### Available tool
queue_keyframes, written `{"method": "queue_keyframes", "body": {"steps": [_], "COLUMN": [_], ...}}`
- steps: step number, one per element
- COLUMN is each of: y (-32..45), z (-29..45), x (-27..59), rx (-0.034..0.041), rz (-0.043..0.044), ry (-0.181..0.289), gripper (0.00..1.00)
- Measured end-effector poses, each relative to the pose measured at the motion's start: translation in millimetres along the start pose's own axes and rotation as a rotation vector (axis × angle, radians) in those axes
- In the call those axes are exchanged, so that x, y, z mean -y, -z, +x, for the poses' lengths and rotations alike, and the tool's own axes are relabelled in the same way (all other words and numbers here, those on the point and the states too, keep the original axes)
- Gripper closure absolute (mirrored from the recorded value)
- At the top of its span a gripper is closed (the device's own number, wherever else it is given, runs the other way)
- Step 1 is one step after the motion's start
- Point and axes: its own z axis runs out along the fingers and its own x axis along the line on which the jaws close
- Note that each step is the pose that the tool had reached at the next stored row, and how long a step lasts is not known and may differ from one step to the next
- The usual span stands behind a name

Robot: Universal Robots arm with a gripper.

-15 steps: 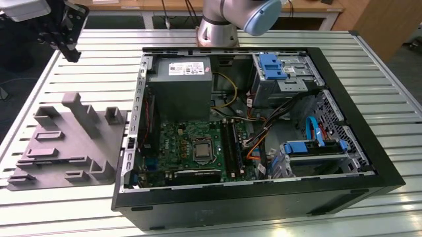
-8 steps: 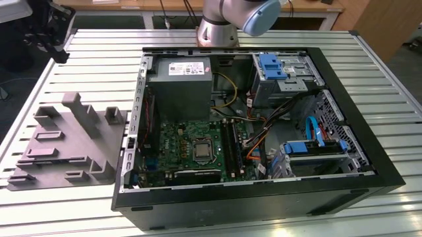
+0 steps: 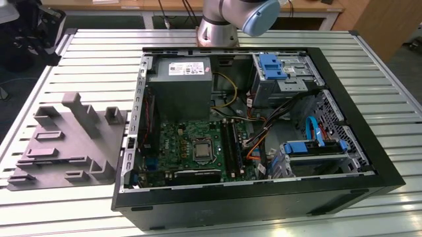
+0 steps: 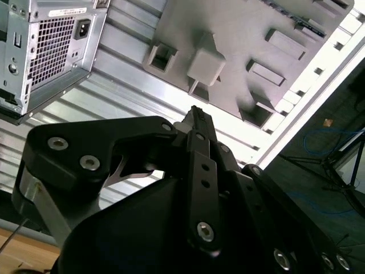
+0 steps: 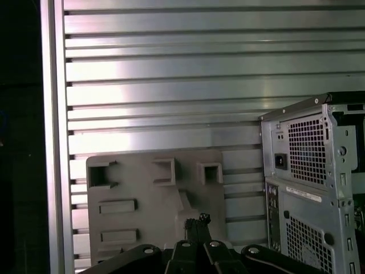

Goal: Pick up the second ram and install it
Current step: 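Reach for the second ram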

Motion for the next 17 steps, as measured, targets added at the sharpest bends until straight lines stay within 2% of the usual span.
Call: {"method": "queue_keyframes", "body": {"steps": [17], "y": [-7.6], "z": [16.8], "x": [14.9], "rx": [0.0], "rz": [0.0], "ry": [0.0], "gripper": [0.89]}}
